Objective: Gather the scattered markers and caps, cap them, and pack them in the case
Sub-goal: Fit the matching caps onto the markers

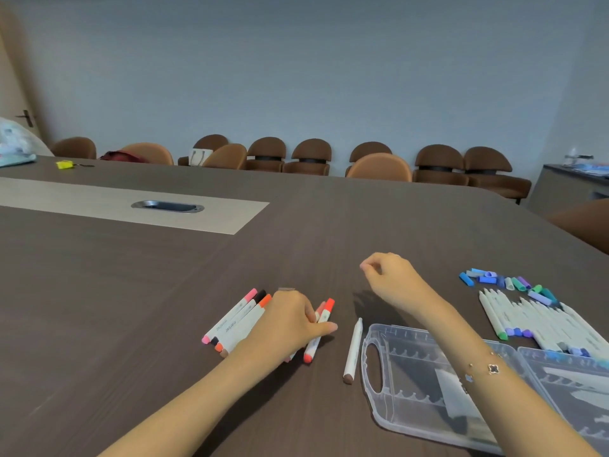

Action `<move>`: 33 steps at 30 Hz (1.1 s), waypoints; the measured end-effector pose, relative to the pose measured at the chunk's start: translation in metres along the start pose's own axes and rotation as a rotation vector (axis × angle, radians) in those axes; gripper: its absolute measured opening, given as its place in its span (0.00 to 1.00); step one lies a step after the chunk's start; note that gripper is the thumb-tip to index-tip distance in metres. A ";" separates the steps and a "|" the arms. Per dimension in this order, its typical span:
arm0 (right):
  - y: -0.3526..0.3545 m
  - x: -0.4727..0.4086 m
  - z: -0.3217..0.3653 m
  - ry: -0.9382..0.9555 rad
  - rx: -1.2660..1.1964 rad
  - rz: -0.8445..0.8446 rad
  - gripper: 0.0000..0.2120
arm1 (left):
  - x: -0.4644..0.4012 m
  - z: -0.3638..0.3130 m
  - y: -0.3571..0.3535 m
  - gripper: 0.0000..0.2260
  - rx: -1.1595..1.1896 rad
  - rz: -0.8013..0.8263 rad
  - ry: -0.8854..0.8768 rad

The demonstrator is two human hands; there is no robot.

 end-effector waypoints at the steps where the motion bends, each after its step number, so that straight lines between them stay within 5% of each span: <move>1: -0.005 0.001 -0.004 -0.008 -0.006 0.036 0.12 | -0.001 -0.002 0.004 0.20 0.026 -0.045 -0.010; 5: -0.013 0.003 -0.009 -0.026 -0.036 0.087 0.12 | 0.004 -0.022 -0.002 0.12 0.133 -0.075 -0.061; 10: -0.014 0.006 -0.011 -0.016 -0.045 0.090 0.11 | 0.004 -0.044 -0.047 0.14 -0.079 0.149 -0.050; 17: -0.016 0.001 -0.006 0.040 -0.089 0.071 0.09 | -0.005 -0.048 -0.046 0.16 -0.187 0.170 -0.004; 22: -0.029 -0.028 0.029 0.140 -0.147 0.151 0.10 | -0.018 -0.020 -0.003 0.18 -0.062 0.229 0.081; 28: -0.061 -0.080 0.045 0.104 -0.240 0.184 0.09 | -0.053 0.037 0.077 0.15 -0.005 0.098 0.225; 33: -0.122 -0.081 0.053 0.141 -0.194 0.378 0.08 | -0.062 0.052 0.088 0.15 0.046 0.086 0.210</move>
Point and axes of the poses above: each hand's wrist, its own x-axis away from the middle knuckle, its own y-axis out of the back of the hand, z = x × y, the point moved 9 cm from there along -x, towards the middle knuckle, and after that the axes turned 14 degrees about y, right-handed, at the moved point
